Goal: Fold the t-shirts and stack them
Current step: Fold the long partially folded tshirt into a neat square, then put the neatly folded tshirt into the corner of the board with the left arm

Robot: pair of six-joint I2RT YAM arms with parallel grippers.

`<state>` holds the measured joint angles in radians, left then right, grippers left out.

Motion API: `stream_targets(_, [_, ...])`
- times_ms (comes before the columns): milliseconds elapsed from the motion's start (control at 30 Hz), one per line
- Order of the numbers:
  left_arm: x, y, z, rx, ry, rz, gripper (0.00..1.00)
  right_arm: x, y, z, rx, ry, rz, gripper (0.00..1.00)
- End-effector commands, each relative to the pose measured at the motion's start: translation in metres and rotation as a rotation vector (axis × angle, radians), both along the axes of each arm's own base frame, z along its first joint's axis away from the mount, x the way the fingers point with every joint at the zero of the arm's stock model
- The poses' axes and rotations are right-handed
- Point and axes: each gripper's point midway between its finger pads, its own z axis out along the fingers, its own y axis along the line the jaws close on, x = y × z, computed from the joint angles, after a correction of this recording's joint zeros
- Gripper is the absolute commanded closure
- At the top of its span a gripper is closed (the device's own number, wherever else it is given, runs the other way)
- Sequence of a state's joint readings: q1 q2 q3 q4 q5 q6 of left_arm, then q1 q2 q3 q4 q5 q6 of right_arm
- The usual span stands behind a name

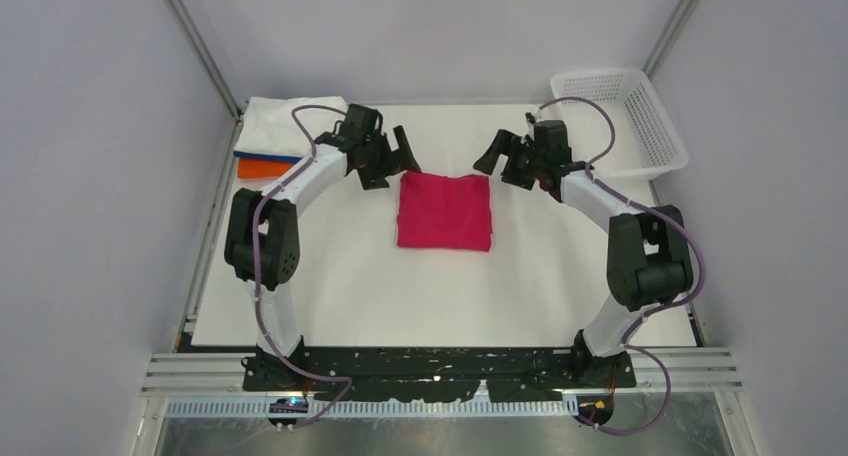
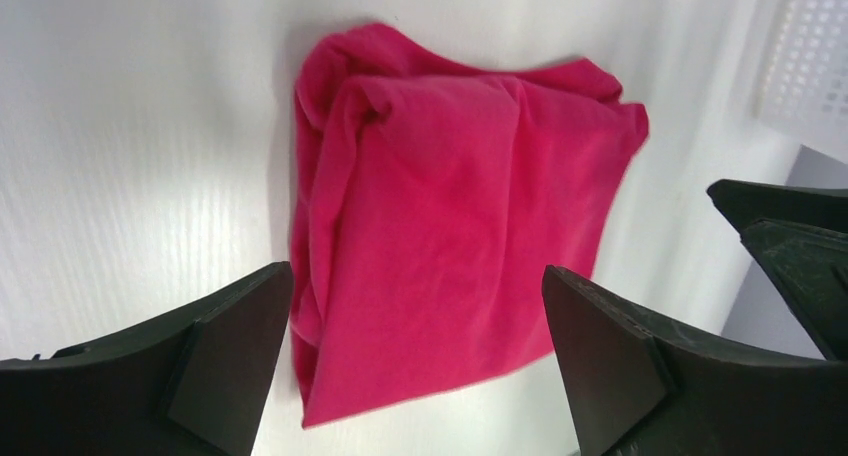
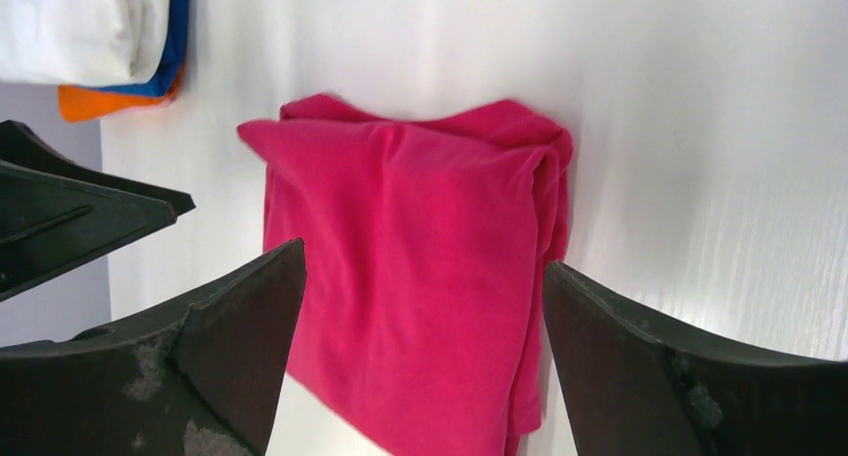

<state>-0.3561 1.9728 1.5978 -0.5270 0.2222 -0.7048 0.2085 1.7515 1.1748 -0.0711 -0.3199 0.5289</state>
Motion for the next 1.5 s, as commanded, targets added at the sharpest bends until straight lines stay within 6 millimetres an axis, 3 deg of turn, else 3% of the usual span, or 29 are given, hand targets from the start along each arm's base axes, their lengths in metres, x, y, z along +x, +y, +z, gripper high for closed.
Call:
stream_targets(0, [-0.009, -0.030, 0.053, -0.156, -0.152, -0.055, 0.00, -0.023, 0.013, 0.038, 0.077, -0.116, 0.068, 0.05])
stream_targets(167, [0.000, -0.060, 0.046, -0.251, -0.122, -0.080, 0.01, -0.027, 0.032, 0.026, 0.136, -0.090, 0.114, 0.05])
stream_targets(333, [0.018, -0.074, 0.005, -0.249, -0.036, -0.035, 0.00, -0.010, 0.052, 0.015, 0.194, -0.072, 0.154, 0.05])
stream_targets(433, [0.025, -0.073, -0.020, -0.219, 0.032, 0.023, 0.00, -0.001, 0.058, -0.011, 0.196, -0.028, 0.142, 0.05])
stream_targets(533, [0.017, -0.068, -0.045, -0.166, 0.124, 0.048, 0.00, -0.006, 0.055, -0.040, 0.171, 0.029, 0.121, 0.04])
stream_targets(633, [-0.005, -0.068, -0.059, -0.161, 0.211, 0.034, 0.00, -0.027, 0.052, -0.064, 0.155, 0.087, 0.118, 0.04])
stream_targets(667, [-0.013, -0.068, -0.061, -0.166, 0.223, 0.024, 0.00, -0.033, 0.053, -0.063, 0.153, 0.084, 0.125, 0.05])
stream_targets(700, [-0.024, -0.068, -0.064, -0.162, 0.230, 0.012, 0.00, -0.049, 0.050, -0.077, 0.141, 0.122, 0.122, 0.04])
stream_targets(733, [-0.035, -0.066, -0.065, -0.149, 0.236, 0.003, 0.00, -0.054, 0.052, -0.071, 0.142, 0.108, 0.130, 0.04])
stream_targets(767, [-0.049, -0.064, -0.065, -0.138, 0.245, -0.012, 0.00, -0.068, 0.050, -0.080, 0.133, 0.132, 0.129, 0.05])
stream_targets(800, [-0.062, -0.061, -0.059, -0.134, 0.233, -0.033, 0.00, -0.075, 0.052, -0.072, 0.136, 0.113, 0.139, 0.05])
stream_targets(833, [-0.079, -0.058, -0.059, -0.115, 0.233, -0.052, 0.00, -0.092, 0.048, -0.083, 0.122, 0.145, 0.134, 0.05])
stream_targets(867, [-0.102, -0.049, -0.068, -0.083, 0.258, -0.065, 0.00, -0.099, 0.049, -0.074, 0.122, 0.125, 0.137, 0.05])
stream_targets(900, [-0.118, -0.045, -0.067, -0.069, 0.248, -0.081, 0.00, -0.117, 0.045, -0.084, 0.116, 0.161, 0.130, 0.04])
stream_targets(1000, [-0.146, -0.042, -0.051, -0.083, 0.183, -0.116, 0.00, -0.141, 0.044, -0.067, 0.118, 0.114, 0.133, 0.05])
stream_targets(1067, [-0.149, -0.041, -0.035, -0.080, 0.118, -0.128, 0.00, -0.155, 0.042, -0.058, 0.118, 0.092, 0.138, 0.04])
stream_targets(1100, [-0.149, -0.038, -0.028, -0.064, 0.084, -0.121, 0.00, -0.156, 0.042, -0.041, 0.136, 0.048, 0.137, 0.05])
stream_targets(1233, [-0.159, -0.021, -0.014, -0.008, 0.036, -0.085, 0.00, -0.163, 0.028, -0.006, 0.139, -0.062, 0.079, 0.05])
stream_targets(1333, [-0.183, -0.008, -0.027, 0.032, 0.057, -0.062, 0.00, -0.167, 0.008, 0.012, 0.113, -0.136, -0.007, 0.04])
stream_targets(1467, [-0.204, 0.003, -0.052, 0.084, 0.094, -0.068, 0.00, -0.176, -0.012, 0.018, 0.087, -0.177, -0.085, 0.05])
